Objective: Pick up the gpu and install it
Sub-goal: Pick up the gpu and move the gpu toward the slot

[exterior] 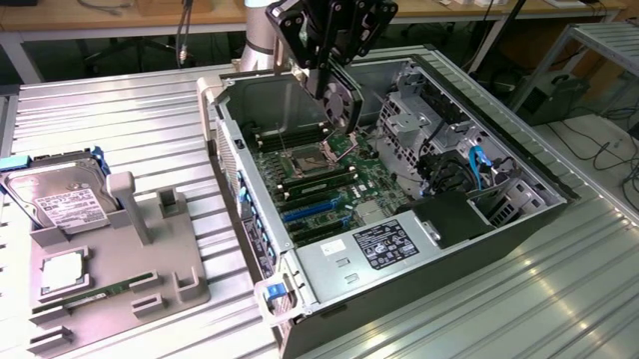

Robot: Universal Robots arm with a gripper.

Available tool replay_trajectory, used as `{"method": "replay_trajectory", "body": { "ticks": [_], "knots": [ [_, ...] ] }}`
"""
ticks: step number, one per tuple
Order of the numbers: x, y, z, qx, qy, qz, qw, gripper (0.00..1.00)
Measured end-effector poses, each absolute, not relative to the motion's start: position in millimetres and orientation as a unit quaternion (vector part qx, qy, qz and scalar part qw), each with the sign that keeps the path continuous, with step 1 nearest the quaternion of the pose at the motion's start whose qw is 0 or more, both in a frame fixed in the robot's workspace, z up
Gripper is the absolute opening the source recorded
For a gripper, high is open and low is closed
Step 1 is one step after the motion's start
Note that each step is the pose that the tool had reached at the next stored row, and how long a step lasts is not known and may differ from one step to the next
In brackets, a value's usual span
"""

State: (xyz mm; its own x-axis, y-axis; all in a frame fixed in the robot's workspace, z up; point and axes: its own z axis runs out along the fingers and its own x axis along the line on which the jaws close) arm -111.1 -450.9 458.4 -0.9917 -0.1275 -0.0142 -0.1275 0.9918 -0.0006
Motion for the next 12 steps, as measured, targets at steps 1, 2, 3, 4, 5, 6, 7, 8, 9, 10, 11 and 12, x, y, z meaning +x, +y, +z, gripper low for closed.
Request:
{"method": "replay_trajectory", "body": {
  "ticks": [1,2,3,4,5,6,7,8,9,10,11,12],
  "knots": [
    [-109,-451,458,-0.064,0.998,0.000,0.007,0.28],
    [-107,-451,458,-0.064,0.998,0.000,0.007,0.28],
    [-105,-451,458,-0.064,0.998,0.000,0.007,0.28],
    [-103,-451,458,-0.064,0.998,0.000,0.007,0.28],
    [-102,-451,458,-0.064,0.998,0.000,0.007,0.28],
    [-101,-451,458,-0.064,0.998,0.000,0.007,0.28],
    [-99,-451,458,-0.064,0.998,0.000,0.007,0.28],
    [-97,-451,458,-0.064,0.998,0.000,0.007,0.28],
    [-95,-451,458,-0.064,0.998,0.000,0.007,0.28],
    [-93,-451,458,-0.064,0.998,0.000,0.007,0.28],
    [-91,-451,458,-0.064,0.998,0.000,0.007,0.28],
    [-89,-451,458,-0.064,0.998,0.000,0.007,0.28]
  ]
}}
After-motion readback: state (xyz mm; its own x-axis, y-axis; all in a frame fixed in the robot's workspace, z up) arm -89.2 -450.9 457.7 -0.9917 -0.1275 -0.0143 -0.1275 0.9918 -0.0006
